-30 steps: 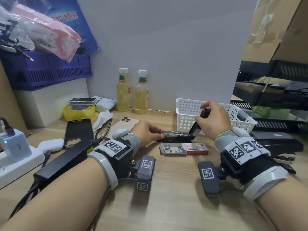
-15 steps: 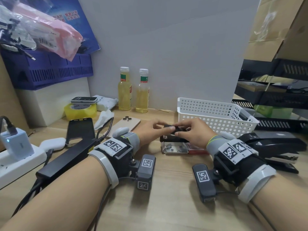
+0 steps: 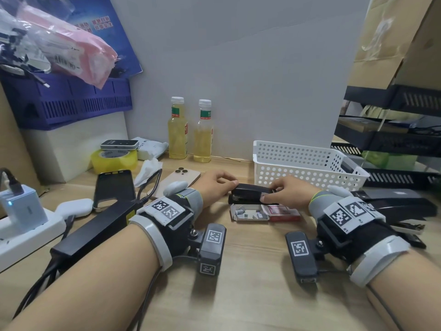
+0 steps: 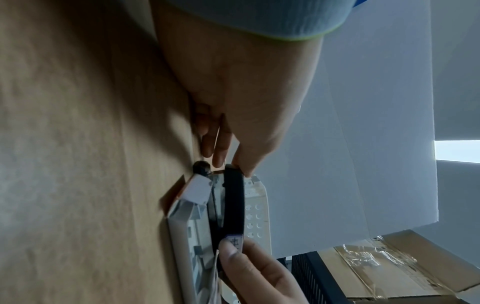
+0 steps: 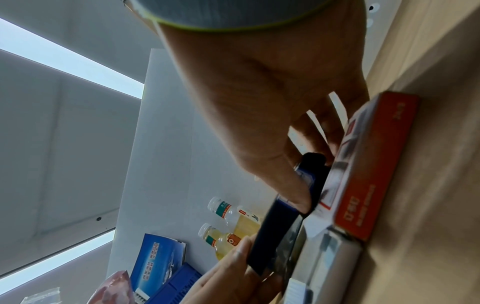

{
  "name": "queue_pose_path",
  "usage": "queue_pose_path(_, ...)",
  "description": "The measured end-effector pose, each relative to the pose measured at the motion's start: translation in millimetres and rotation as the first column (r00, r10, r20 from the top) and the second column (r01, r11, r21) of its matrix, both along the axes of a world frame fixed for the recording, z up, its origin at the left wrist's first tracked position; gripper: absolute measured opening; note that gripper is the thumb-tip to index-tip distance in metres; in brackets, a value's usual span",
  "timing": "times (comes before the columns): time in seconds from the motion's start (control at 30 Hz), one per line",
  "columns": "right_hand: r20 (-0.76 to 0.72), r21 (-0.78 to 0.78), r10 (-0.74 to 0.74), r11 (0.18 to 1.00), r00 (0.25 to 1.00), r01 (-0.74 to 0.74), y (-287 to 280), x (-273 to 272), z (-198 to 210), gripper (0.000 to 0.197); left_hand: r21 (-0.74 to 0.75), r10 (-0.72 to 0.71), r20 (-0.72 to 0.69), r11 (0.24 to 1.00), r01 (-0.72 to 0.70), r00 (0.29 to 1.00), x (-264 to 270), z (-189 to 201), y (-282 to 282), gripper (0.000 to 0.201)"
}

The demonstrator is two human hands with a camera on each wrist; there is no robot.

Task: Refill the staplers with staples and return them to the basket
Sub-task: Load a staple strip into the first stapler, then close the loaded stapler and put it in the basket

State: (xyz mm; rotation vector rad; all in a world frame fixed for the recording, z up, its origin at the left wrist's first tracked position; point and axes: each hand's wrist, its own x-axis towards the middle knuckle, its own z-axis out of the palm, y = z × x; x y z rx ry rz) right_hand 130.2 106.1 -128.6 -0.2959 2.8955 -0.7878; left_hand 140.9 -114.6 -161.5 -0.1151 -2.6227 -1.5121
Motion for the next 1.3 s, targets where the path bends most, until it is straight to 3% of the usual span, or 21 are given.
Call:
queue_pose_path(0.13, -0.035, -0.027, 0.017, 0.999, 0.999, -0.018, 3, 1, 0, 0.025, 0.035, 0.002, 0.028, 0.999, -0.003, 1.0, 2, 1, 2, 0.026)
queue_pose_path(0.23, -0.071, -0.216, 0.007, 0.976, 0.997, -0.022, 3, 0, -2, 0.021, 0.049, 0.02, 0.033, 0.999, -0.022, 0.999, 1, 0, 1, 0.03)
queue_pose_path(0.37, -0.091, -0.522, 0.056, 0.848, 0.994, -0.095, -1, -1, -5, 0.015, 0.048, 0.054, 0.052, 0.997, -0.056, 0.997, -1, -1, -1, 0.035)
queue_pose_path(0.43, -0.053, -0.676, 0.104, 0.728, 0.993, -0.112, -5, 4, -2, 0.017, 0.07, 0.06, 0.069, 0.995, -0.065, 0.996, 2, 2, -1, 0.037)
queue_pose_path(0.5, -0.039, -0.779, 0.128, 0.617, 0.991, -0.11, -7, 8, 2, 0.021, 0.185, 0.044, 0.113, 0.981, -0.064, 0.993, 6, 10, 2, 0.037)
queue_pose_path(0.6, -0.014, -0.852, 0.155, 0.515, 0.988, -0.093, -7, 10, 10, 0.016, 0.449, -0.068, 0.199, 0.893, -0.029, 0.978, 11, 18, 5, 0.043)
queue_pose_path(0.7, 0.001, -0.844, 0.17, 0.528, 0.985, -0.091, -7, 11, 20, 0.013, 0.648, -0.128, 0.215, 0.761, -0.043, 0.968, 10, 26, 2, 0.041)
queue_pose_path(0.77, 0.004, -0.843, 0.123, 0.534, 0.992, -0.063, -10, 10, 28, 0.024, 0.711, -0.15, 0.163, 0.703, -0.011, 0.975, 7, 36, 1, 0.036)
queue_pose_path(0.8, 0.014, -0.866, 0.081, 0.499, 0.997, -0.028, -12, 8, 33, 0.032, 0.752, -0.164, 0.134, 0.659, 0.008, 0.977, 5, 41, 1, 0.035)
queue_pose_path(0.9, 0.082, -0.954, 0.011, 0.291, 0.997, 0.075, -19, 1, 50, 0.039, 0.853, -0.184, 0.043, 0.518, 0.06, 0.982, -4, 55, 8, 0.038)
queue_pose_path(0.97, 0.137, -0.966, 0.003, 0.22, 0.991, 0.133, -25, -8, 59, 0.042, 0.866, -0.185, -0.014, 0.49, 0.104, 0.983, -13, 62, 17, 0.04)
queue_pose_path(1.03, 0.196, -0.941, -0.026, 0.275, 0.98, 0.195, -31, -19, 66, 0.044, 0.826, -0.156, -0.03, 0.553, 0.113, 0.987, -24, 67, 25, 0.039)
queue_pose_path(1.2, 0.371, -0.775, -0.049, 0.533, 0.927, 0.338, -24, -56, 91, 0.033, 0.556, -0.087, 0.033, 0.83, 0.054, 0.996, -52, 63, 32, 0.047)
queue_pose_path(1.3, 0.474, -0.528, -0.161, 0.734, 0.865, 0.426, -19, -80, 105, 0.022, 0.442, -0.114, 0.133, 0.896, 0.044, 0.984, -67, 49, 31, 0.049)
